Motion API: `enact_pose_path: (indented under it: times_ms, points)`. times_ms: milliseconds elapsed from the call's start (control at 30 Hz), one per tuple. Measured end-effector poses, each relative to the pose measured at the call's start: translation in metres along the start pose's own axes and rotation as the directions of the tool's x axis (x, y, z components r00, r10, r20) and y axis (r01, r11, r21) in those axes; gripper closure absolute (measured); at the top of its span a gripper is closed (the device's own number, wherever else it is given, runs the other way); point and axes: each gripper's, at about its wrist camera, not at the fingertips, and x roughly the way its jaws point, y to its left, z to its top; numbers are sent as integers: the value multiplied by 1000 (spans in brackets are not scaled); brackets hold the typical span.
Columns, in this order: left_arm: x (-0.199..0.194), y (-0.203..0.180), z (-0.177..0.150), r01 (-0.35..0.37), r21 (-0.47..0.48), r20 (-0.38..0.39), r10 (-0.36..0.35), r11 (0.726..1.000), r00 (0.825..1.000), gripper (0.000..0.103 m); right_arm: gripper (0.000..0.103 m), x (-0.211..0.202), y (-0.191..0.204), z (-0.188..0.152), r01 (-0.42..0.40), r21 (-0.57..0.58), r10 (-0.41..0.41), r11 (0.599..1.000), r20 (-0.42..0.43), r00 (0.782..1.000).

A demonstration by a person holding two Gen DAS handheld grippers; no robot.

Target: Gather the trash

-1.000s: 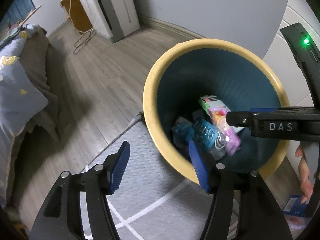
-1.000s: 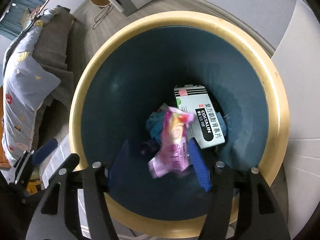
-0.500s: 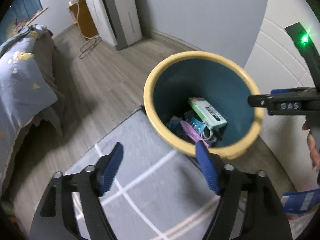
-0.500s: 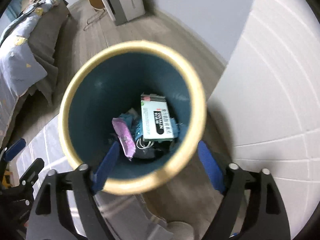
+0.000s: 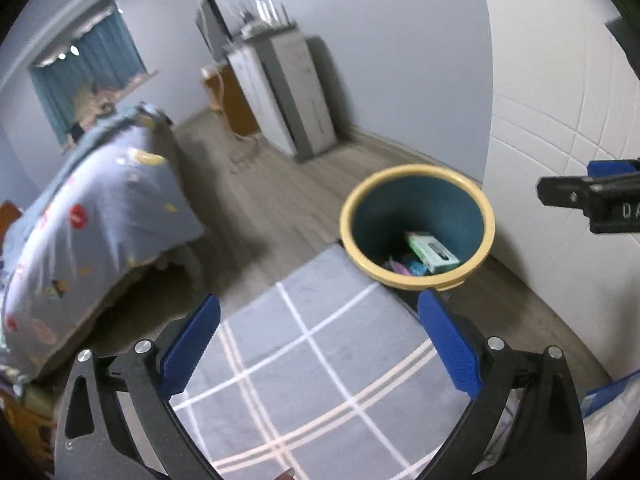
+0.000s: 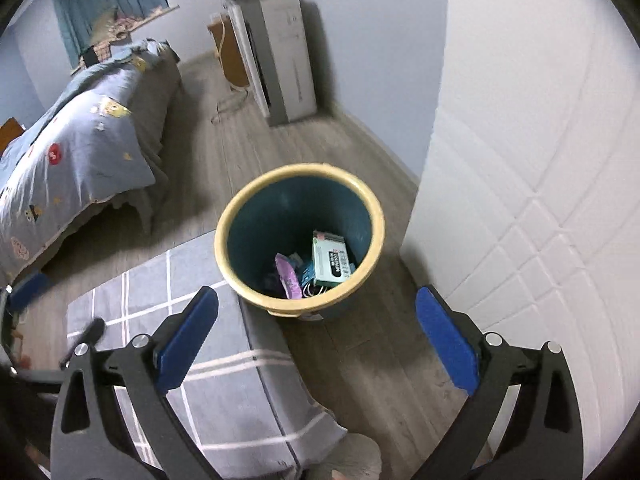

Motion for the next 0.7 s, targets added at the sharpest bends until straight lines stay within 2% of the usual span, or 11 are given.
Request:
enact_pose_path:
  times_ms: [100, 233, 400, 533, 700]
  points:
    - [-25, 9, -6, 74, -69, 45, -71, 995, 996, 5, 5, -14, 3, -12, 33, -41, -32, 999, 21, 999]
    - [-34, 16, -2, 103, -147, 108, -88, 984, 990, 5, 5, -23, 7, -19, 52, -84, -49, 995, 45, 998]
    - [-22, 17, 5, 77, -193, 142, -50, 978, 989, 5, 5, -21, 3, -19, 81, -108, -72, 991, 81, 994]
    - [-20, 15, 4, 55, -169, 149, -30, 984, 988, 5, 5, -21, -1, -18, 73, -110, -61, 991, 102, 993]
    - [-18, 14, 0, 58, -157, 135, -37, 986, 990, 5, 5, -11, 1, -15, 22, -107, -15, 994, 65, 998]
